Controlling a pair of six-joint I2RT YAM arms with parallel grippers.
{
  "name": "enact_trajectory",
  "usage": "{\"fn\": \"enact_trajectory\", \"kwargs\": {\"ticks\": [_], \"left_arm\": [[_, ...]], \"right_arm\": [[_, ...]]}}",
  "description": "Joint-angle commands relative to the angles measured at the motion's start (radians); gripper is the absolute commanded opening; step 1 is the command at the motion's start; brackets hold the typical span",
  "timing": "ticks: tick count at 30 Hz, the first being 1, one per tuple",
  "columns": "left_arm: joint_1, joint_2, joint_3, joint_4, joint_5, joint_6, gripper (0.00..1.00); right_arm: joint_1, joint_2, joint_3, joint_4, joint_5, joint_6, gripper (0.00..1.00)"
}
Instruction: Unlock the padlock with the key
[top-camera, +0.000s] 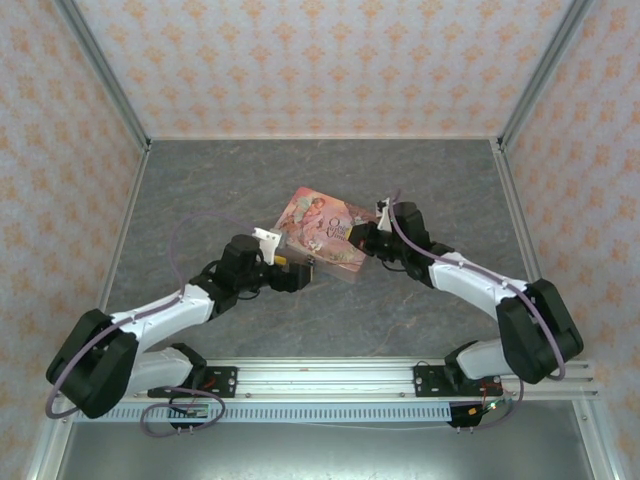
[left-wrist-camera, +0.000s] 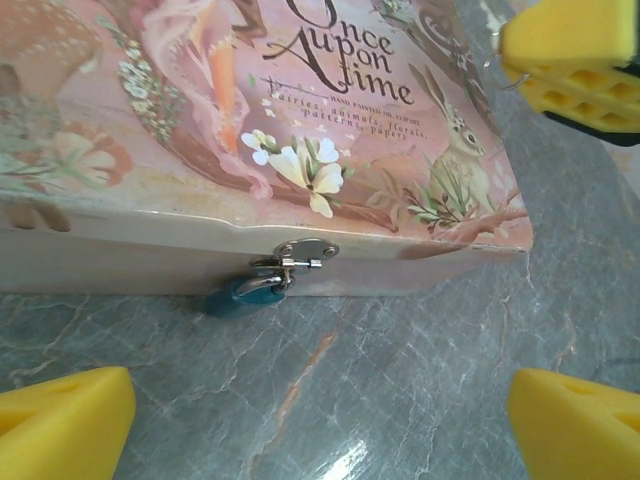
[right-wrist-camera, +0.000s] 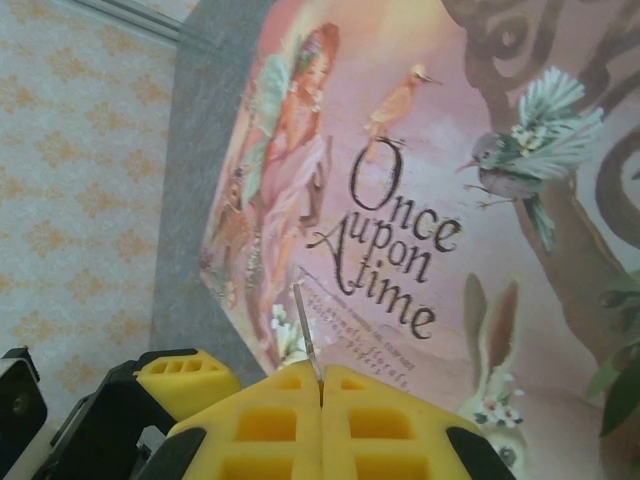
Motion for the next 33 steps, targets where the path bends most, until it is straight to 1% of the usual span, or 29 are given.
{"fn": "enact_trajectory", "kwargs": {"ticks": [1, 4, 10, 13, 18, 25, 33], "left_arm": [[0.015, 0.050, -0.028, 0.133, 0.082, -0.006, 0.93], [0.017, 0.099, -0.037, 0.179, 0.102, -0.006, 0.92], [0.018, 0.179, -0.065, 0.298, 0.088, 0.031, 0.91], [0.023, 0.211, -0.064, 0.331, 0.077, 0.053, 0.90], [0.036, 0.275, -0.043, 0.359, 0.090, 0.089, 0.86], [0.044, 0.382, 0.008, 0.397, 0.147, 0.106, 0.78], [0.044, 0.456, 0.011, 0.483, 0.142, 0.100, 0.72]], "right_arm": [[0.006, 0.032, 0.017, 0.024, 0.002, 0.007, 0.00], [0.006, 0.062, 0.019, 0.029, -0.014, 0.002, 0.00], [0.006, 0.083, 0.019, -0.027, -0.004, -0.045, 0.00], [0.006, 0.088, 0.029, -0.071, 0.008, -0.073, 0.00], [0.006, 0.099, 0.024, -0.080, 0.015, -0.078, 0.00], [0.006, 0.101, 0.009, -0.063, 0.035, -0.079, 0.00], [0.006, 0.099, 0.000, -0.058, 0.028, -0.093, 0.00]]}}
